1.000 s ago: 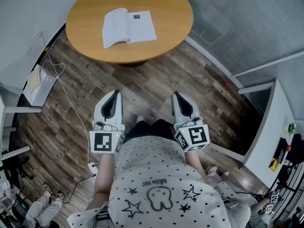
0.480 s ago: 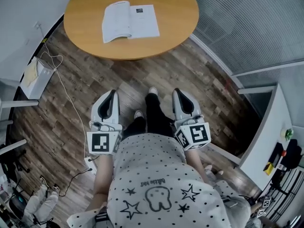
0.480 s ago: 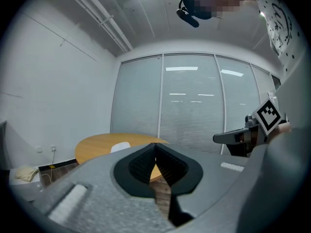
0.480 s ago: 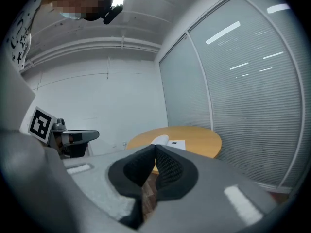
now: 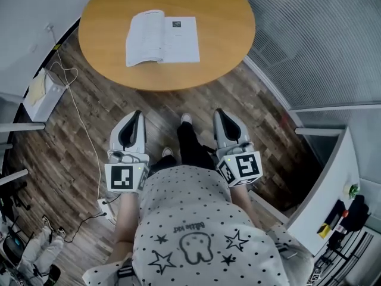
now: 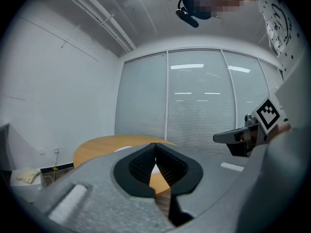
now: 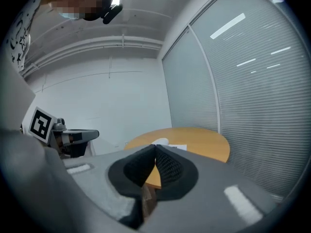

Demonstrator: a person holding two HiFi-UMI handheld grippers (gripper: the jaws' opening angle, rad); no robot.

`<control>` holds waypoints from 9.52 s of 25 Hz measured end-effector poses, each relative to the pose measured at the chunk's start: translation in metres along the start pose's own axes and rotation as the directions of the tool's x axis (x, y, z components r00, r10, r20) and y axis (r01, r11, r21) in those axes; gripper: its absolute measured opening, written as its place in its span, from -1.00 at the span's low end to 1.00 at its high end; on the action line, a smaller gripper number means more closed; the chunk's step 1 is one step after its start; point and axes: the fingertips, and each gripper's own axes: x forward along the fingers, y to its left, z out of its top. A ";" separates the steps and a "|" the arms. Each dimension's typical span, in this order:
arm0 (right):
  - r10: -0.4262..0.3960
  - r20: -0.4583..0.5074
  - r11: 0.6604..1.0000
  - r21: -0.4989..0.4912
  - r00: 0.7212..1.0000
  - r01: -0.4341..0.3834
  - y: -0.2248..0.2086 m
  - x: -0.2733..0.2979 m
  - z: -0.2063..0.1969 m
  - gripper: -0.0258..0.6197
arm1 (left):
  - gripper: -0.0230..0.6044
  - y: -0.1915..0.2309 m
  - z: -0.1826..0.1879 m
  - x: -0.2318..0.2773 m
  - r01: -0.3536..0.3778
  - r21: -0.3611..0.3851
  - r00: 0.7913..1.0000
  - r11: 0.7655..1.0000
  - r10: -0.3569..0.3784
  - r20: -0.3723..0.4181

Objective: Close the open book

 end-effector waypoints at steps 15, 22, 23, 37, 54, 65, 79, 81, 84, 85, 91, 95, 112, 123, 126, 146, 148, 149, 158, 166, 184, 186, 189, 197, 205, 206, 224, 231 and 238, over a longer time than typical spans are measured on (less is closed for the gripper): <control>0.113 -0.027 0.994 0.012 0.993 -0.113 -0.080 0.107 0.028 -0.91 | -0.90 0.010 0.025 0.114 -0.082 0.025 0.997 0.996 0.082 0.005; 0.170 -0.026 0.985 -0.001 0.985 -0.170 -0.101 0.141 0.035 -0.91 | -0.90 0.015 0.024 0.138 -0.141 0.028 0.990 0.990 0.141 0.004; 0.175 -0.029 0.985 -0.003 0.984 -0.175 -0.104 0.144 0.035 -0.91 | -0.90 0.017 0.024 0.140 -0.150 0.024 0.989 0.988 0.150 0.005; 0.120 -0.051 0.992 -0.021 0.992 -0.121 -0.129 0.149 0.033 -0.91 | -0.90 0.017 0.020 0.165 -0.116 -0.014 0.993 0.993 0.116 0.001; 0.097 -0.074 0.995 -0.012 0.993 -0.098 -0.111 0.170 0.046 -0.91 | -0.90 0.059 0.015 0.168 -0.147 -0.122 0.989 0.982 0.141 -0.053; 0.050 -0.060 0.998 -0.033 0.997 -0.052 -0.127 0.183 0.054 -0.91 | -0.90 0.067 0.009 0.176 -0.131 -0.144 0.990 0.981 0.123 -0.063; 0.065 -0.038 0.996 -0.063 0.997 -0.067 -0.111 0.185 0.070 -0.91 | -0.90 0.080 0.005 0.165 -0.153 -0.203 0.988 0.967 0.151 -0.028; 0.068 -0.039 0.995 -0.064 0.997 -0.070 -0.111 0.189 0.071 -0.91 | -0.90 0.083 0.003 0.166 -0.159 -0.226 0.987 0.961 0.157 -0.026; 0.067 -0.038 0.995 -0.071 0.997 -0.069 -0.110 0.192 0.073 -0.91 | -0.90 0.085 0.002 0.165 -0.163 -0.240 0.986 0.957 0.162 -0.028; 0.066 -0.037 0.995 -0.073 0.997 -0.069 -0.110 0.192 0.074 -0.91 | -0.89 0.086 0.002 0.165 -0.164 -0.240 0.986 0.957 0.162 -0.029; 0.057 -0.042 0.996 -0.066 0.997 -0.060 -0.112 0.193 0.072 -0.91 | -0.90 0.090 0.002 0.168 -0.166 -0.239 0.986 0.957 0.162 -0.035; 0.050 -0.040 0.997 -0.065 0.998 -0.052 -0.113 0.193 0.071 -0.91 | -0.90 0.093 0.000 0.169 -0.169 -0.238 0.986 0.956 0.166 -0.037; 0.056 -0.116 0.997 -0.039 0.992 -0.061 -0.107 0.196 0.051 -0.91 | -0.40 0.124 -0.085 0.188 -0.236 -0.624 0.972 0.745 0.179 -0.155; 0.012 -0.210 0.999 -0.044 0.978 -0.022 -0.122 0.190 0.031 -0.91 | -0.01 0.124 -0.168 0.218 -0.284 -0.777 0.956 0.561 0.107 -0.272; -0.006 -0.223 0.999 -0.034 0.975 -0.001 -0.127 0.188 0.027 -0.91 | 0.01 0.124 -0.189 0.226 -0.292 -0.833 0.954 0.469 0.087 -0.285; -0.050 -0.239 0.999 -0.010 0.970 0.049 -0.138 0.174 0.021 -0.91 | 0.02 0.166 -0.237 0.249 -0.349 -0.902 0.934 0.253 0.171 -0.313; -0.051 -0.240 0.999 -0.008 0.970 0.050 -0.138 0.173 0.020 -0.91 | 0.02 0.174 -0.238 0.247 -0.361 -0.900 0.927 0.247 0.198 -0.318; -0.050 -0.239 0.999 -0.008 0.970 0.049 -0.138 0.173 0.020 -0.91 | 0.02 0.177 -0.239 0.245 -0.372 -0.893 0.922 0.253 0.207 -0.326; -0.034 -0.243 0.999 -0.005 0.970 0.034 -0.132 0.173 0.019 -0.91 | -0.70 0.189 -0.252 0.232 -0.544 -0.721 0.839 0.429 0.244 -0.487; -0.039 -0.243 0.999 -0.002 0.969 0.039 -0.133 0.173 0.019 -0.91 | -0.77 0.190 -0.244 0.233 -0.552 -0.653 0.830 0.519 0.272 -0.487; -0.058 -0.172 0.998 0.018 0.983 0.062 -0.140 0.161 0.032 -0.91 | -0.80 0.172 -0.180 0.232 -0.479 -0.500 0.866 0.721 0.293 -0.406; -0.065 -0.160 0.997 0.026 0.985 0.070 -0.141 0.157 0.033 -0.91 | -0.80 0.168 -0.174 0.232 -0.469 -0.486 0.870 0.737 0.292 -0.397; -0.078 -0.142 0.996 0.032 0.987 0.083 -0.143 0.151 0.035 -0.91 | -0.81 0.161 -0.164 0.234 -0.448 -0.467 0.881 0.763 0.285 -0.378; -0.115 -0.103 0.992 0.045 0.988 0.120 -0.154 0.131 0.041 -0.91 | -0.83 0.132 -0.139 0.242 -0.377 -0.410 0.911 0.831 0.251 -0.328; -0.140 -0.073 0.988 0.055 0.988 0.144 -0.165 0.117 0.045 -0.91 | -0.83 0.103 -0.125 0.259 -0.298 -0.331 0.931 0.896 0.195 -0.309; -0.142 -0.067 0.988 0.056 0.988 0.146 -0.166 0.115 0.046 -0.91 | -0.83 0.099 -0.124 0.260 -0.291 -0.325 0.932 0.900 0.191 -0.308; -0.203 -0.018 0.979 0.032 0.979 0.203 -0.205 0.071 0.048 -0.91 | -0.83 0.052 -0.128 0.278 -0.263 -0.293 0.941 0.919 0.178 -0.286; -0.232 -0.020 0.973 0.012 0.973 0.232 -0.218 0.058 0.047 -0.91 | -0.83 0.034 -0.133 0.291 -0.224 -0.240 0.942 0.945 0.146 -0.304; -0.212 -0.005 0.977 0.000 0.977 0.212 -0.215 0.062 0.053 -0.91 | -0.83 0.022 -0.136 0.299 -0.208 -0.167 0.931 0.964 0.143 -0.335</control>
